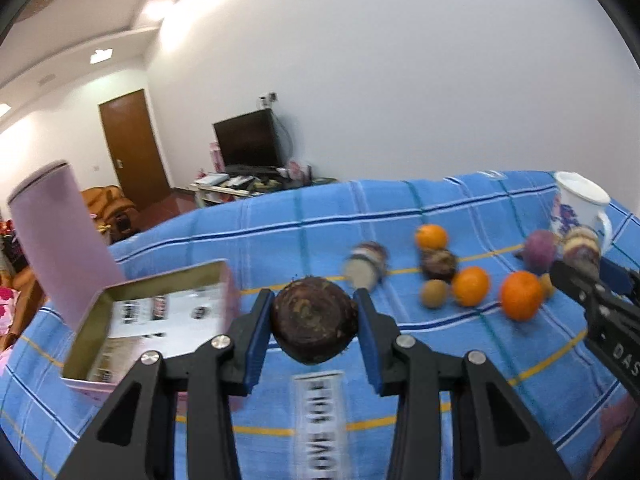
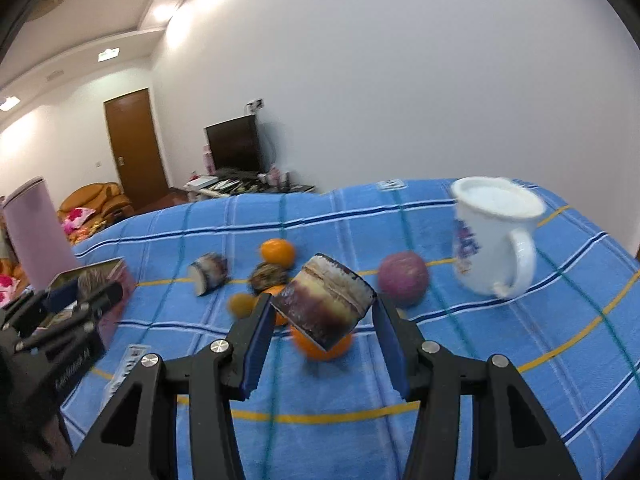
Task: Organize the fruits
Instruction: 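Carry the sugarcane piece with the right tool while the left tool carries the taro to the tin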
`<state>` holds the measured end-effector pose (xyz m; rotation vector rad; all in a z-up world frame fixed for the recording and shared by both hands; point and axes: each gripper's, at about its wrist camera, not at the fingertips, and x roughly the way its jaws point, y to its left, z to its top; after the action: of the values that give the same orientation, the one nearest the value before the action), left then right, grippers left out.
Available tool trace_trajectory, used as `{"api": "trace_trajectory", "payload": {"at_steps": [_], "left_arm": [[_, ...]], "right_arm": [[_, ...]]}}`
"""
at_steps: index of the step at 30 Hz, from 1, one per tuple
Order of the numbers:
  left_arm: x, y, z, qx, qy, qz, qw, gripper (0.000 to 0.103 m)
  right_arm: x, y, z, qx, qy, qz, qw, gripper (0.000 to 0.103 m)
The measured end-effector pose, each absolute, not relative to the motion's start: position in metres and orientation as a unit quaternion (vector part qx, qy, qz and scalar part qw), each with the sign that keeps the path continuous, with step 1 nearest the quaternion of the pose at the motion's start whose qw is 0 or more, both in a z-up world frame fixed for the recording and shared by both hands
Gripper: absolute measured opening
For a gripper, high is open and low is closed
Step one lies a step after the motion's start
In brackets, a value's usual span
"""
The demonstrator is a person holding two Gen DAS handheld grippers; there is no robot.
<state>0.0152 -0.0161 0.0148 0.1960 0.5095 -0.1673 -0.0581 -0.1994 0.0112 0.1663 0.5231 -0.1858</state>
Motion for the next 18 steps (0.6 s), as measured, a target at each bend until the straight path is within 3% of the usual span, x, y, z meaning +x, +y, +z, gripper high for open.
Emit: {"api": "trace_trajectory", "payload": {"at_steps": [7,18], "left_arm": [[0.037,0.051,0.014,0.057,0.251,-0.033,0.966,0.042],[0.060,0.154,0.013,0.020,0.238,0.082,0.968,0.042]], "right_arm": [[-0.045,-0.137,0.013,0.022,0.276,-0.049,0.960,0.052],[0.014,-0.029,0.023,0.032,0.278,0.035,0.959,0.052]]}}
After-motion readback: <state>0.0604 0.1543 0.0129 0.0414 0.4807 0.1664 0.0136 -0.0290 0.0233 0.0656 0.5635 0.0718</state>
